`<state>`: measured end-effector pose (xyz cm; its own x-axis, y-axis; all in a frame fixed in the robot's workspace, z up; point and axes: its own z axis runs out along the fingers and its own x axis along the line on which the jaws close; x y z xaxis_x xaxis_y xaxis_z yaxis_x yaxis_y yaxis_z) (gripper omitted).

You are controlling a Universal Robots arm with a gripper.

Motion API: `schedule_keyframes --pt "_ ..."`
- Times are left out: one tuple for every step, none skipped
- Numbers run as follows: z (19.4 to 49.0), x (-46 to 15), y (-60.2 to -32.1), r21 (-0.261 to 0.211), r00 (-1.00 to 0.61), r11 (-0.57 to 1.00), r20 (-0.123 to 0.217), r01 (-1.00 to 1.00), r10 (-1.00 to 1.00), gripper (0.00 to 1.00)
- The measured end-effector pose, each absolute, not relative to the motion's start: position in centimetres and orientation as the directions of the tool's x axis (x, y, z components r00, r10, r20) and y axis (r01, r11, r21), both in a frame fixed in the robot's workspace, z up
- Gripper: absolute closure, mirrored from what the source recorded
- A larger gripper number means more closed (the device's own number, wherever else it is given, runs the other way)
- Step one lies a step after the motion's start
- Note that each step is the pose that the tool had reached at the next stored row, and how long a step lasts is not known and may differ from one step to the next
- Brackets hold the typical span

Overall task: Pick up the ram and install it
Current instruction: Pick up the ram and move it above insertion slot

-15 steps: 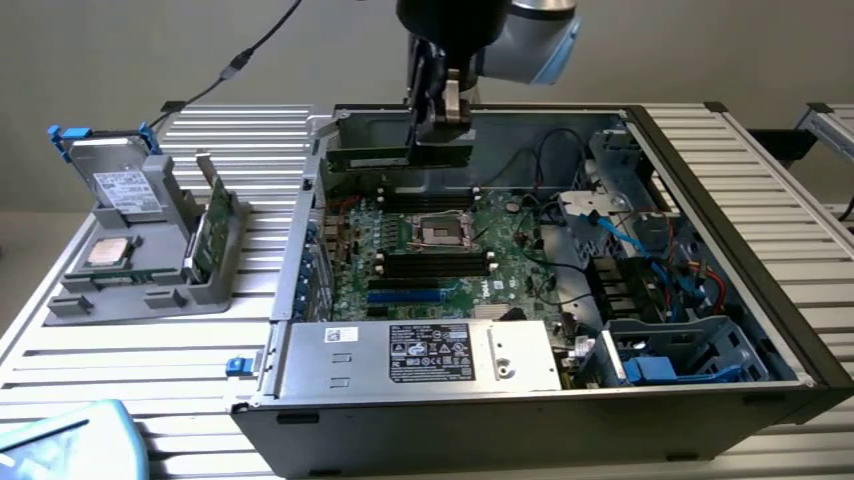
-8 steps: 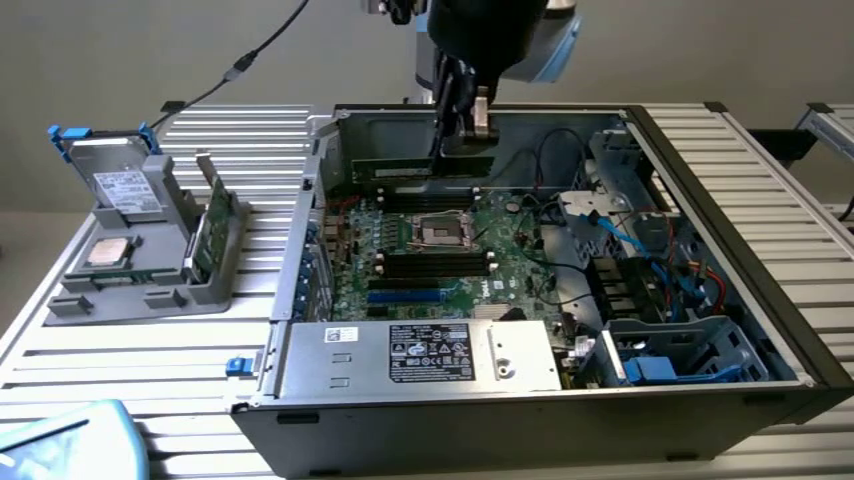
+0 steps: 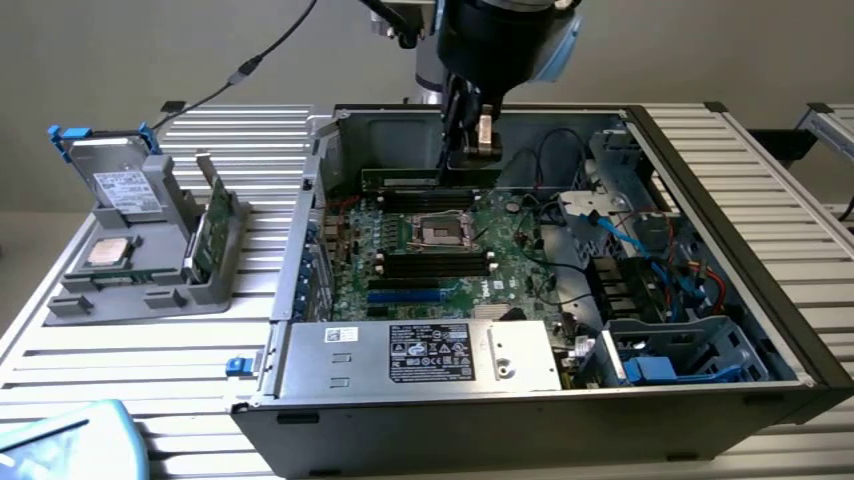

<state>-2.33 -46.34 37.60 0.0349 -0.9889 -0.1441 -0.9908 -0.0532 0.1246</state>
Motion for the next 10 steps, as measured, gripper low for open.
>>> schedule_keyframes --pt "37.4 -2.2 -46.3 0.125 0.03 -0.048 -0.144 -0.991 -0.989 0.87" --pt "37.2 -2.2 -46.3 0.125 0.024 -0.043 -0.144 -0.991 -0.989 0.87" --pt "37.1 -2.1 -46.3 0.125 0.019 -0.037 -0.144 -0.992 -0.989 0.87" --pt "37.0 -2.0 -46.3 0.125 0.014 -0.032 -0.143 -0.992 -0.99 0.87" --pt "36.9 -1.9 -46.3 0.125 0.009 -0.027 -0.142 -0.992 -0.99 0.87" --pt "36.7 -1.9 -46.3 0.125 0.002 -0.019 -0.142 -0.992 -0.99 0.87" --pt "36.6 -1.9 -46.3 0.125 -0.005 -0.013 -0.141 -0.992 -0.99 0.87" --pt "36.5 -1.8 -46.3 0.125 -0.012 -0.006 -0.14 -0.992 -0.99 0.87" --pt "36.3 -1.8 -46.3 0.125 -0.019 0.002 -0.14 -0.992 -0.99 0.87" --pt "36.2 -1.7 -46.3 0.125 -0.025 0.008 -0.139 -0.992 -0.99 0.87"
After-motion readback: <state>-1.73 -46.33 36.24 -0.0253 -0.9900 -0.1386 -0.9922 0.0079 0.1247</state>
